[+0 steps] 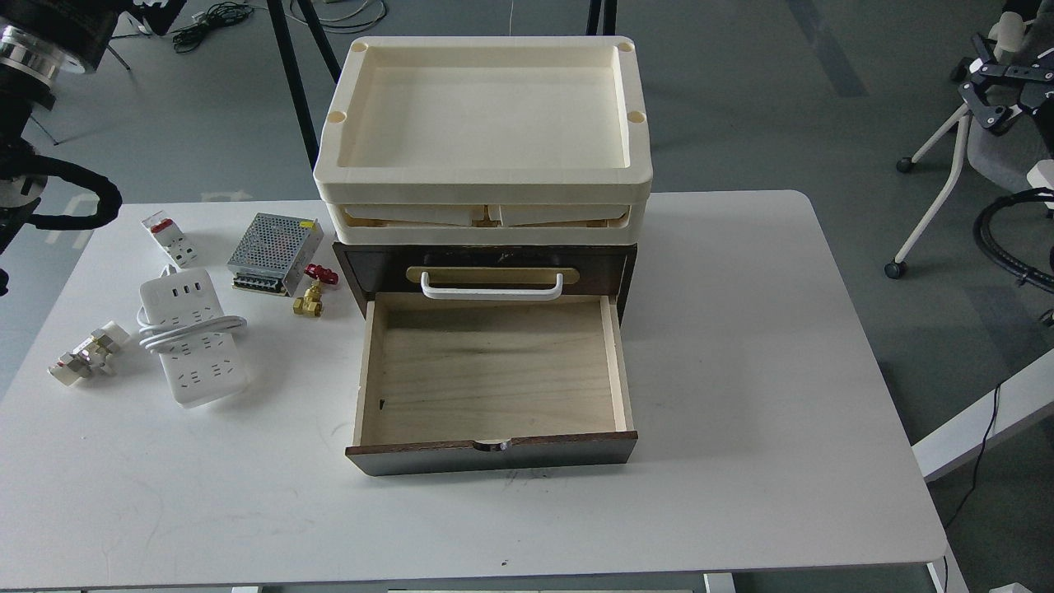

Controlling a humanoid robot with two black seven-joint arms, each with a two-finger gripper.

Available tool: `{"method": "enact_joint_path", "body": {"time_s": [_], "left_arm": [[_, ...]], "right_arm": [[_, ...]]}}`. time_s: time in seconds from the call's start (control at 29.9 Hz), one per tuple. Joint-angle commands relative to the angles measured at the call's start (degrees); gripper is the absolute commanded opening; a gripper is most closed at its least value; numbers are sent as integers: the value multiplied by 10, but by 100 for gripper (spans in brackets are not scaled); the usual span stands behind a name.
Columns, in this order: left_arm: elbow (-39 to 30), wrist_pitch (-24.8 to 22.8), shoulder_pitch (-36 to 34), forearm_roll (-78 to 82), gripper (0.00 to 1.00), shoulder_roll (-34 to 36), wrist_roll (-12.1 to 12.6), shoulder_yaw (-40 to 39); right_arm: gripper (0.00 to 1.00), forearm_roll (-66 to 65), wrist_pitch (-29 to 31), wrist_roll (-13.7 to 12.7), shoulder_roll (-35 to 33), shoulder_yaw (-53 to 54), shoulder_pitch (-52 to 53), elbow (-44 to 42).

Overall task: Put charging cable into cabinet
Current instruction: 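Move the left arm in from the side toward the table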

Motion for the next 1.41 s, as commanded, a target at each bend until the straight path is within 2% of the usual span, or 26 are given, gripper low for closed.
{"method": "enact_joint_path", "body": {"time_s": [0.0,0.17,0.33,0.47,0.6,0.7,0.87,1.0,1.11,1.14,1.21,1.27,1.31,1.37], "left_arm": [[1,0,1,0,100,-6,0,-1],[27,0,0,-5,100,-16,0,-2],[151,0,7,-30,100,-45,0,-21],[145,0,18,-44,100,-84,0,-69],[100,0,25,-39,100,-76,0,-76],[39,0,25,-39,100,-20,0,-92],[-166,0,35,22,100,137,0,-102],[-344,0,38,185,100,256,0,-96],[-466,0,54,364,99,315,0,-87],[-498,10,66,414,99,328,0,-77],[-559,183,93,524,99,358,0,-34],[-588,320,107,598,99,369,0,9],[-588,349,109,614,99,372,0,27],[-587,352,110,633,99,382,0,53]], "right_arm": [[100,0,0,0,4,3,5,-1],[100,1,0,0,10,16,3,-2],[100,1,0,-3,-8,16,-1,-2],[100,1,0,-4,-23,17,-1,-3],[100,1,0,-5,-34,24,-2,-6],[100,1,0,-6,-34,24,-3,-8],[100,1,0,-8,-34,22,-8,-22],[100,0,0,-8,-33,21,-23,-23],[100,1,0,-7,-33,22,-34,-23],[100,1,0,-7,-33,22,-38,-23],[100,1,0,-7,-33,23,-48,-23],[100,1,0,-7,-34,23,-53,-23],[100,1,0,-6,-34,23,-55,-23],[100,1,0,-6,-34,23,-60,-24]]}}
